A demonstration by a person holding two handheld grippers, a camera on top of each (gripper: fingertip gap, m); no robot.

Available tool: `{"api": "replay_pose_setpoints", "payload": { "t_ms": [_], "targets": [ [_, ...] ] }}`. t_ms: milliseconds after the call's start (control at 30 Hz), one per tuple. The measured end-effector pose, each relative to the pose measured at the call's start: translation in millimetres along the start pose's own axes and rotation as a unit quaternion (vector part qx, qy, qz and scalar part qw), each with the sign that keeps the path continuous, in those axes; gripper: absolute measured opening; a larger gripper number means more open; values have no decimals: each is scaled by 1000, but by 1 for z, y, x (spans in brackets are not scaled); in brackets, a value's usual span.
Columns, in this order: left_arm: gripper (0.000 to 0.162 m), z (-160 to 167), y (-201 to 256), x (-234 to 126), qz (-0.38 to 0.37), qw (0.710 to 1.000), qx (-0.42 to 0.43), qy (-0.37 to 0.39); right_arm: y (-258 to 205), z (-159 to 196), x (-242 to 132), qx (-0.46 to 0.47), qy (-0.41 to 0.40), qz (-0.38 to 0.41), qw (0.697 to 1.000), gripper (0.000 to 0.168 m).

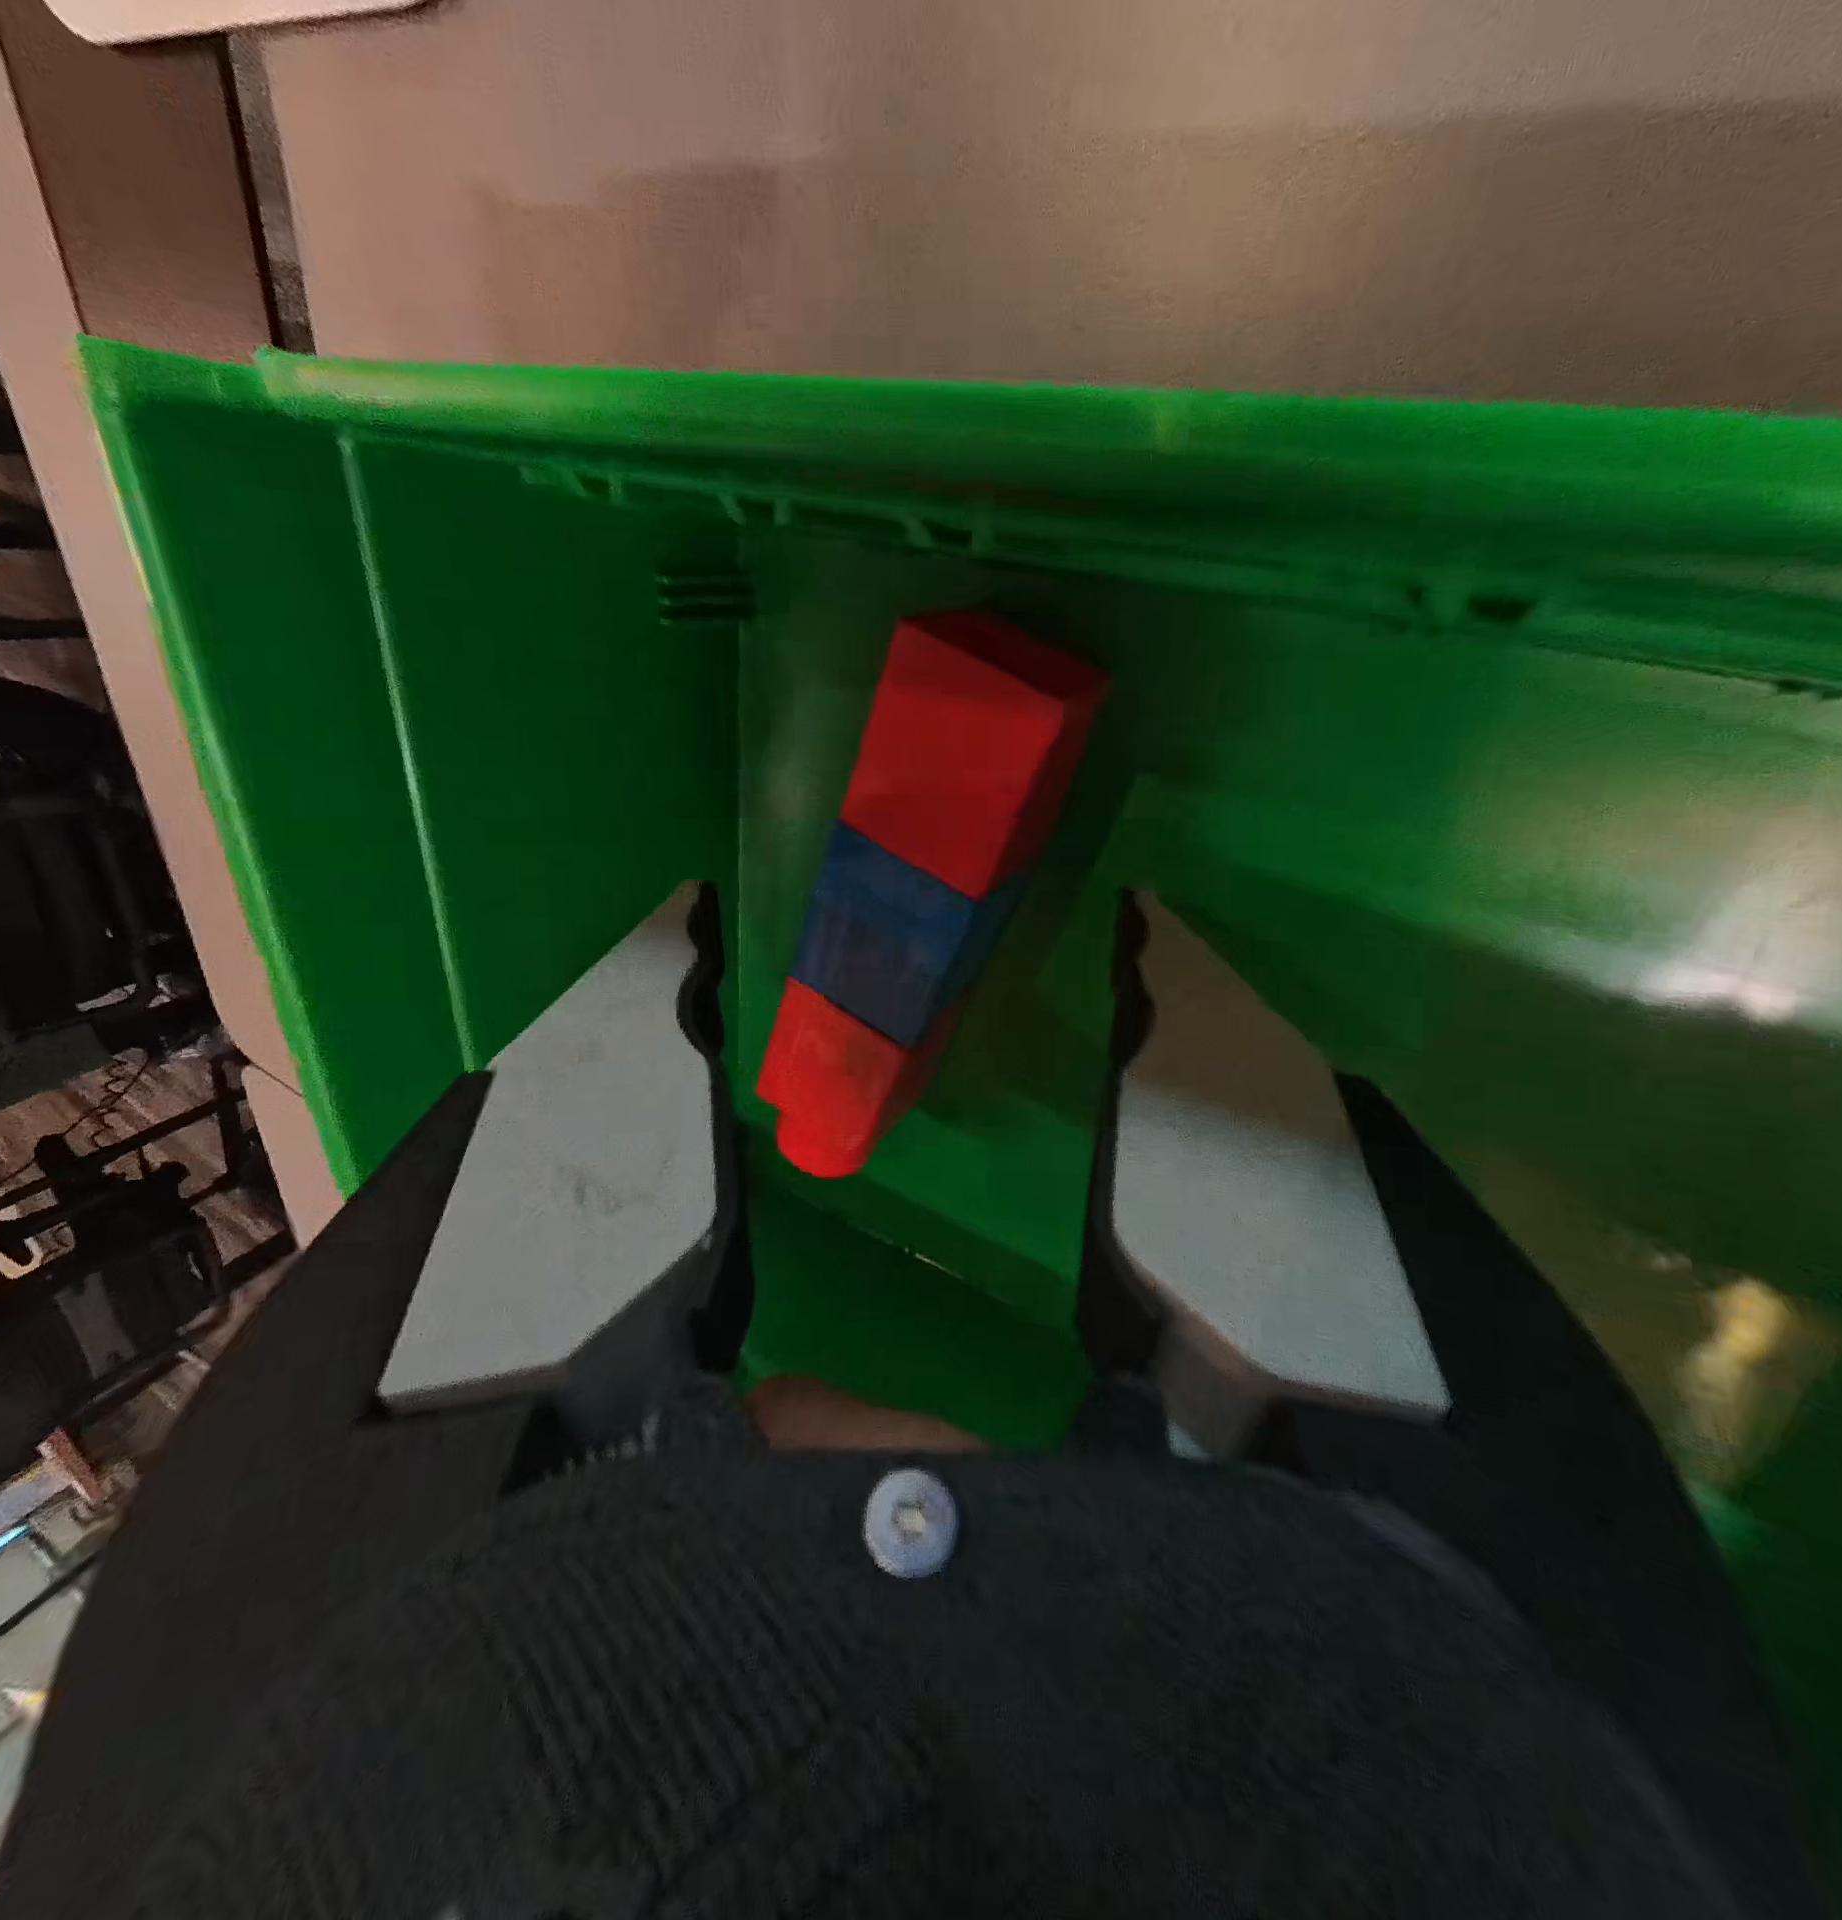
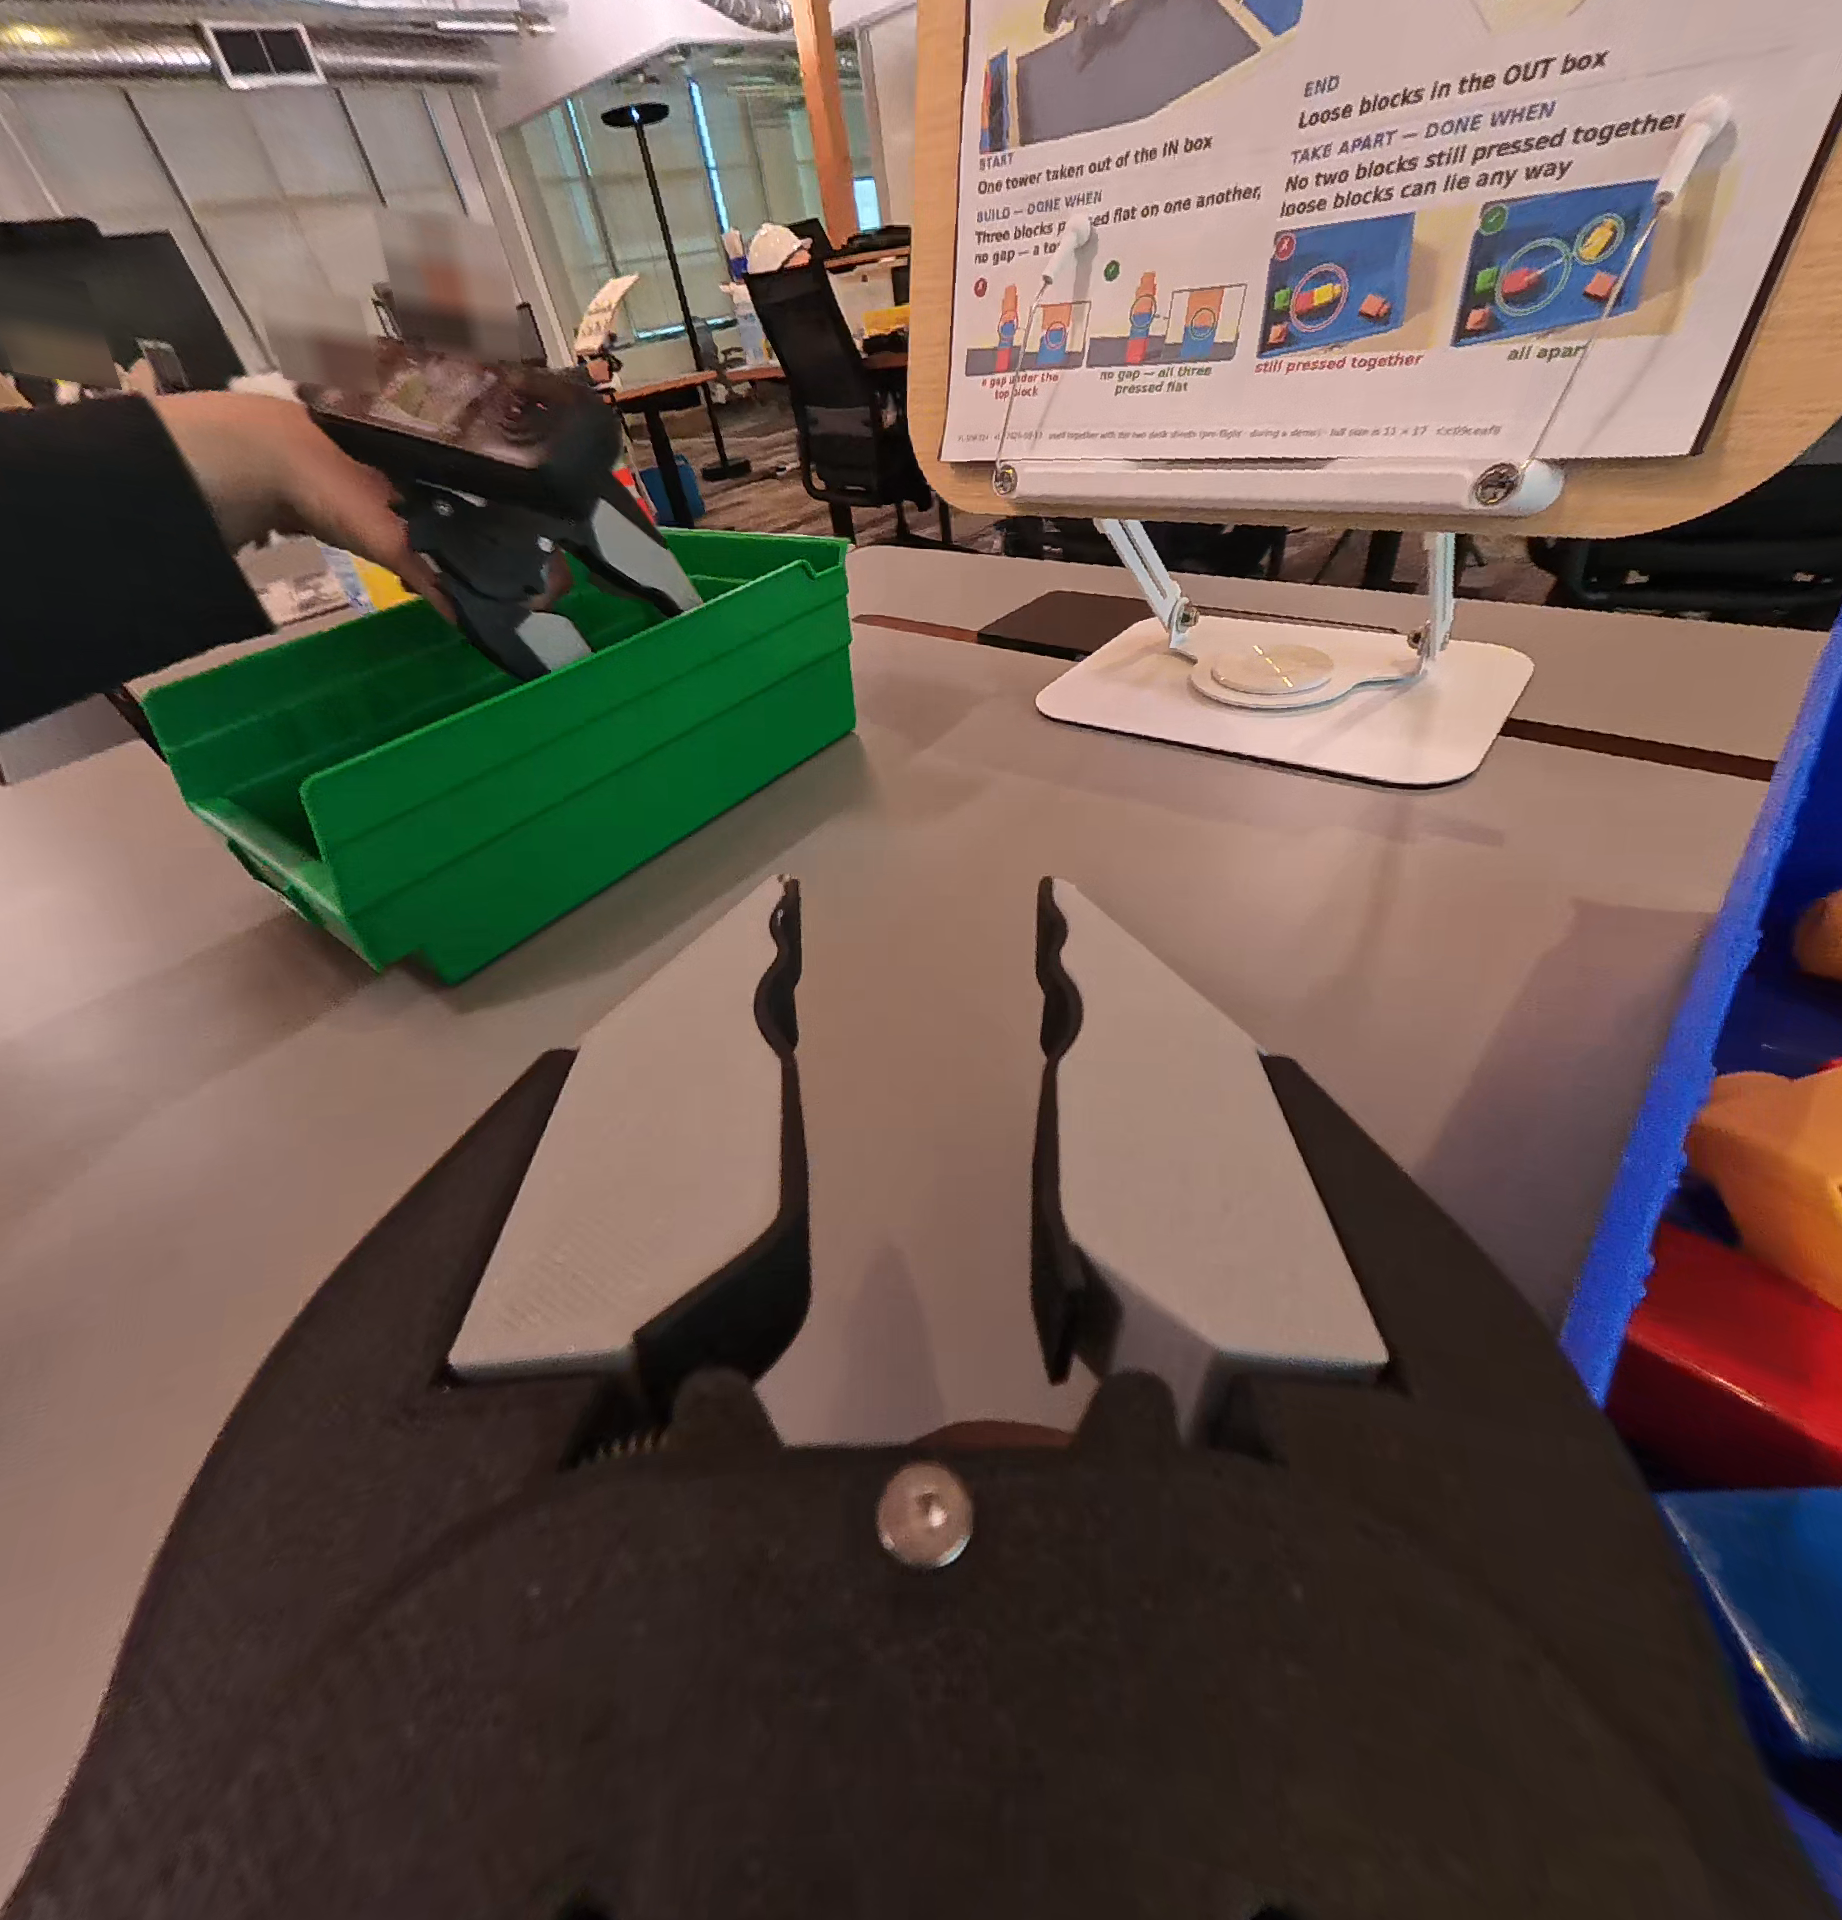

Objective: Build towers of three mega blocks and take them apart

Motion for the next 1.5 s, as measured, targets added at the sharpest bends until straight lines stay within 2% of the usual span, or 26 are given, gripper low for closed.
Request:
{"api": "replay_pose_setpoints", "payload": {
  "t_ms": [33,67,167,300,400,500,567,600,667,700,733,767,867,1000,1033,1100,1167,1367,1433,1500],
  "targets": [
    [83,0,-3,6,10,1000,-5,-11,0,0,0,5,1,-5,1000,43],
    [79,2,-4,12,27,999,-16,-23,0,0,1,8,-1,-9,1000,43],
    [46,3,-7,19,104,991,-76,-19,0,0,2,7,-2,-12,1000,43],
    [40,10,-10,15,92,994,-65,-12,-2,0,3,8,-2,-22,1000,43],
    [39,10,-20,-21,50,991,-88,86,-6,0,3,5,-2,-34,999,42],
    [38,3,-22,-89,20,956,-136,259,-13,-1,4,5,6,-61,998,42],
    [38,-6,-4,-146,24,899,-164,405,-23,-5,5,5,20,-106,994,44],
    [39,-11,13,-175,52,851,-183,489,-30,-7,5,10,24,-130,991,44],
    [38,-15,56,-227,160,711,-240,642,-47,-17,5,17,22,-171,985,49],
    [38,-14,80,-243,218,645,-253,687,-58,-25,4,11,22,-188,982,52],
    [38,-14,104,-254,263,594,-257,715,-70,-34,3,1,27,-203,979,56],
    [38,-15,127,-258,291,565,-256,729,-83,-44,-1,-12,37,-220,975,58],
    [39,-30,184,-255,359,528,-243,730,-120,-72,-17,-46,81,-262,961,64],
    [39,-43,216,-250,443,453,-257,730,-146,-90,-36,-87,117,-270,952,65],
    [39,-47,217,-247,450,450,-266,724,-148,-92,-39,-96,123,-271,950,62],
    [38,-54,218,-239,458,463,-284,704,-149,-96,-47,-107,138,-277,945,35],
    [37,-55,218,-235,470,457,-290,698,-145,-98,-50,-117,135,-273,945,32],
    [37,-58,210,-213,469,481,-312,672,-126,-92,-47,-111,82,-279,951,32],
    [37,-59,204,-204,455,511,-325,653,-117,-89,-46,-109,67,-272,954,32],
    [40,-56,196,-196,421,582,-340,607,-107,-86,-46,-120,44,-251,959,32]
  ]
}}
Point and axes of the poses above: each gripper's, where its closed fingertips meet, x out along the fingers, z out of its underside, y = z × x across the jaws, the point moved 8 cm from there along -x, back along the fingers, and after that the axes turned 14 degrees about -x, right-handed, at the moved point
